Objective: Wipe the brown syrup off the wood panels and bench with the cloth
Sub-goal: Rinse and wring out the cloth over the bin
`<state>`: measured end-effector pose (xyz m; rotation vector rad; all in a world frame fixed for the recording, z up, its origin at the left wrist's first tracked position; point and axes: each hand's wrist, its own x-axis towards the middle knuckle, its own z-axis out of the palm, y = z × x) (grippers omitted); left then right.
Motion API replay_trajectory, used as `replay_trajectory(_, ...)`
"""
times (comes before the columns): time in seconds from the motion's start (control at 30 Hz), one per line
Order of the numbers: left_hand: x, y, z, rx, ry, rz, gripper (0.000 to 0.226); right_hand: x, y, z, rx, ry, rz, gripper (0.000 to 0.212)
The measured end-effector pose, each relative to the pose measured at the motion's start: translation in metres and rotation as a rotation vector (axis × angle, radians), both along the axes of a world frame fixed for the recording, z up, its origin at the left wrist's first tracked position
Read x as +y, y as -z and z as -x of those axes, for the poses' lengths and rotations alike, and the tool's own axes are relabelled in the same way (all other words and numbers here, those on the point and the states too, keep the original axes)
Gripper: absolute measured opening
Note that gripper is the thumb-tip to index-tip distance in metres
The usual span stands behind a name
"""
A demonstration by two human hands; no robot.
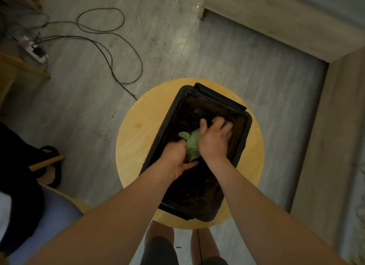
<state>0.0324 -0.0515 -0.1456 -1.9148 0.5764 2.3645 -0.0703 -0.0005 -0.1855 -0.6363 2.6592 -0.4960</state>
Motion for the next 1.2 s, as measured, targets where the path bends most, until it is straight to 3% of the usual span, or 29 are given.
replay_trajectory(0.07, 0.001, 0.0, -0.001, -0.051, -0.045, 0.014, 0.031, 0.002, -0.003, -0.004, -0.099, 0.063, 0.0, 0.054)
replay_trajectory(0.17, 0.004, 0.005, 0.003, 0.003, -0.092, -0.028, 0.042, 0.009, 0.002, -0.021, -0.397, -0.07, -0.155, 0.066)
replay_trajectory(0.27, 0.001, -0.007, 0.01, 0.083, -0.154, -0.121, 0.046, 0.012, -0.007, -0.03, -0.575, -0.029, 0.012, 0.056)
replay_trajectory(0.37, -0.007, -0.001, 0.014, 0.153, -0.103, -0.099, 0.047, 0.018, -0.028, -0.036, -0.415, -0.118, 0.195, 0.041)
replay_trajectory(0.43, -0.013, 0.003, 0.013, 0.154, -0.083, -0.093, 0.058, 0.023, -0.037, -0.041, -0.338, -0.235, 0.27, 0.044)
replay_trajectory(0.57, -0.013, -0.004, 0.011, 0.165, -0.033, -0.038, 0.04, 0.023, -0.037, -0.042, -0.242, -0.34, 0.33, 0.047)
replay_trajectory(0.7, -0.011, -0.004, 0.012, 0.132, -0.111, 0.003, 0.02, 0.02, -0.01, -0.016, -0.164, -0.404, 0.252, 0.049)
replay_trajectory(0.8, -0.007, -0.004, 0.01, 0.083, -0.106, 0.047, 0.028, 0.009, 0.01, 0.009, -0.101, -0.183, 0.08, 0.035)
replay_trajectory(0.87, -0.007, -0.005, 0.006, 0.018, -0.05, 0.041, 0.034, 0.002, 0.008, 0.007, -0.126, 0.042, 0.063, 0.031)
replay_trajectory(0.93, -0.009, 0.001, 0.002, -0.017, -0.033, 0.01, 0.042, 0.001, 0.002, -0.006, -0.229, 0.152, -0.013, 0.04)
replay_trajectory(1.03, -0.009, 0.011, 0.002, 0.026, -0.002, -0.047, 0.052, 0.01, 0.0, -0.024, -0.422, 0.041, -0.089, 0.043)
replay_trajectory(1.1, -0.009, 0.01, 0.006, 0.047, -0.019, -0.047, 0.051, 0.015, -0.01, -0.029, -0.524, -0.018, 0.042, 0.039)
replay_trajectory(1.2, -0.014, 0.01, 0.008, 0.084, -0.001, -0.024, 0.037, 0.021, -0.033, -0.038, -0.45, -0.147, 0.234, 0.041)
